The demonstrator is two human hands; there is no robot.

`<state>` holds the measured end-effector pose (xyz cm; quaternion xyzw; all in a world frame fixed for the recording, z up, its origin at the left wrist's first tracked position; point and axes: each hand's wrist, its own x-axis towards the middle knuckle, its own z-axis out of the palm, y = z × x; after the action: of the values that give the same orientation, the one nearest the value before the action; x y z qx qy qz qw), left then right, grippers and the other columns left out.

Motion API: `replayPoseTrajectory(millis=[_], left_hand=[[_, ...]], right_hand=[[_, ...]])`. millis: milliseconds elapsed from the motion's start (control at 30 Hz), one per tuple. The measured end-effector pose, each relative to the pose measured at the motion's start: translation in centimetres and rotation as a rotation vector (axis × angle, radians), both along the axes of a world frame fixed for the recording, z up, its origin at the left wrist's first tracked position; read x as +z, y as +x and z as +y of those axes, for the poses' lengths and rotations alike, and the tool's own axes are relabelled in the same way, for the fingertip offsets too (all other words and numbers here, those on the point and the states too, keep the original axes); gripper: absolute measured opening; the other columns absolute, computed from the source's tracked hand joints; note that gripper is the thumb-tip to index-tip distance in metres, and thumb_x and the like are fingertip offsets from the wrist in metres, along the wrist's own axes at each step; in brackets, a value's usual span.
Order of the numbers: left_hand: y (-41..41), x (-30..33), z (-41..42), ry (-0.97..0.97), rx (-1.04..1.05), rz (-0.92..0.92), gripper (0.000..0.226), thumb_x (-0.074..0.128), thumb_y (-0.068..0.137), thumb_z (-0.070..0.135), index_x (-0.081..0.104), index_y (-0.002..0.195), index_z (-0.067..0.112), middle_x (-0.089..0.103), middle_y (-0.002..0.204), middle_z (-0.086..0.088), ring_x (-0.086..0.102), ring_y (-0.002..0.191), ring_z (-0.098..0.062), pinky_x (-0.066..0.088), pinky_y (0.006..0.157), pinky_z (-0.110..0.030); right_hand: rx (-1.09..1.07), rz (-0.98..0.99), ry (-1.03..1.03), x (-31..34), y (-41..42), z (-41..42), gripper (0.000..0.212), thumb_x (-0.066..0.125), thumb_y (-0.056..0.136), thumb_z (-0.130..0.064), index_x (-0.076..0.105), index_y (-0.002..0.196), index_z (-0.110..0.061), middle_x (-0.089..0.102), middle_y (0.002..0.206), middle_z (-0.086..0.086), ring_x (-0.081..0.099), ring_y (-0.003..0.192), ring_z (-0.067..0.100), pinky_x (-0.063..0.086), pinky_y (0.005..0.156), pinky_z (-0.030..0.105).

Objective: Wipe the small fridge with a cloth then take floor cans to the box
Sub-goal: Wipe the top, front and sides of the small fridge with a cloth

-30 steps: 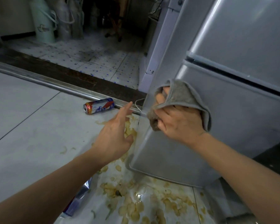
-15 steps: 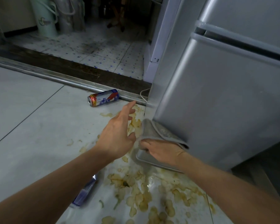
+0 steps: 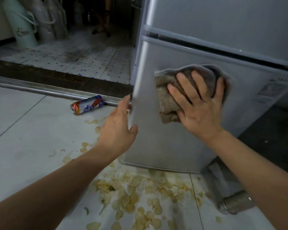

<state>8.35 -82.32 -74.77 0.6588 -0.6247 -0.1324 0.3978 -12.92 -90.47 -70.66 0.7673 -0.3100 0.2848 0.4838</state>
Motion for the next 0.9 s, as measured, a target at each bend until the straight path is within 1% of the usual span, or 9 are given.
replayPoseTrajectory(millis=[67,133,200,400,467,600,700,833,900], left_hand=[[-1.1,-0.1,-0.7,-0.032,0.043,0.012,0.084,0.069,0.08,0.021,0.015,0.144,0.027,0.051,0.132,-0.002,0.05,0.119,-0.023,0.044,0.098,-0.044],[-1.8,-0.4,-1.0,-0.072,0.084,0.022,0.083,0.07,0.079,0.02,0.017,0.143,0.026,0.048,0.133,-0.002,0.049,0.119,-0.023,0.045,0.096,-0.043],[-2.3,-0.7,-1.2,-0.095,0.121,0.014,0.084,0.07,0.078,0.019,0.017,0.144,0.024,0.042,0.138,-0.002,0.045,0.123,-0.022,0.042,0.095,-0.041],[-3.4,-0.9,-1.1,-0.052,0.202,-0.018,0.082,0.066,0.082,0.022,0.014,0.145,0.019,0.036,0.138,-0.008,0.046,0.12,-0.028,0.044,0.09,-0.045],[-3.6,-0.6,-1.0,-0.032,0.209,-0.021,0.081,0.066,0.082,0.024,0.014,0.144,0.018,0.037,0.137,-0.008,0.046,0.121,-0.03,0.045,0.089,-0.048],[-4.1,-0.5,-1.2,-0.024,0.246,-0.046,0.079,0.067,0.081,0.026,0.016,0.142,0.016,0.038,0.135,-0.009,0.046,0.12,-0.029,0.049,0.086,-0.05],[-4.3,-0.8,-1.4,-0.04,0.262,-0.031,0.079,0.067,0.082,0.025,0.016,0.142,0.017,0.037,0.137,-0.008,0.044,0.123,-0.028,0.047,0.087,-0.048],[-4.4,-0.8,-1.0,-0.041,0.264,-0.035,0.081,0.069,0.081,0.022,0.017,0.143,0.017,0.036,0.137,-0.008,0.045,0.121,-0.028,0.046,0.088,-0.046],[-4.8,-0.7,-0.3,-0.066,0.272,-0.051,0.084,0.07,0.079,0.017,0.017,0.144,0.015,0.032,0.139,-0.01,0.044,0.121,-0.028,0.046,0.09,-0.044]], right_hand=[[-0.035,-0.047,0.057,-2.8,-0.2,0.1,0.061,0.047,0.089,-0.049,0.028,0.144,-0.031,0.024,0.149,0.001,0.014,0.14,0.027,0.007,0.105,0.067],[-0.001,0.09,0.097,-6.1,-0.6,0.3,0.065,0.049,0.083,-0.054,0.03,0.141,-0.032,0.026,0.147,0.002,0.019,0.137,0.028,0.014,0.106,0.063],[0.063,0.295,0.125,-8.7,-1.9,0.1,0.062,0.057,0.083,-0.045,0.035,0.139,-0.029,0.031,0.144,0.001,0.03,0.132,0.026,0.026,0.104,0.051],[0.122,0.539,0.295,-11.0,-4.7,1.1,0.077,0.068,0.077,-0.01,0.035,0.145,-0.028,0.028,0.153,-0.006,0.028,0.141,0.017,0.025,0.113,0.041],[0.131,0.473,0.251,-9.1,-5.3,0.9,0.075,0.062,0.079,-0.01,0.032,0.145,-0.027,0.026,0.154,-0.007,0.024,0.142,0.017,0.023,0.113,0.042],[0.006,0.096,0.093,-4.5,-7.2,-0.5,0.062,0.048,0.087,-0.027,0.026,0.145,-0.028,0.02,0.152,0.001,0.008,0.141,0.022,0.015,0.107,0.054],[-0.01,-0.032,0.101,-6.1,-7.2,-0.7,0.062,0.049,0.089,-0.039,0.025,0.145,-0.031,0.012,0.153,0.003,0.004,0.144,0.024,0.002,0.111,0.057],[0.012,0.246,0.21,-12.2,-8.5,0.4,0.071,0.067,0.075,-0.035,0.037,0.139,-0.036,0.029,0.143,0.001,0.028,0.132,0.024,0.035,0.103,0.054],[0.016,0.428,0.305,-13.9,-10.2,0.8,0.083,0.07,0.072,-0.019,0.028,0.142,-0.033,0.022,0.148,-0.001,0.026,0.134,0.022,0.036,0.103,0.052]])
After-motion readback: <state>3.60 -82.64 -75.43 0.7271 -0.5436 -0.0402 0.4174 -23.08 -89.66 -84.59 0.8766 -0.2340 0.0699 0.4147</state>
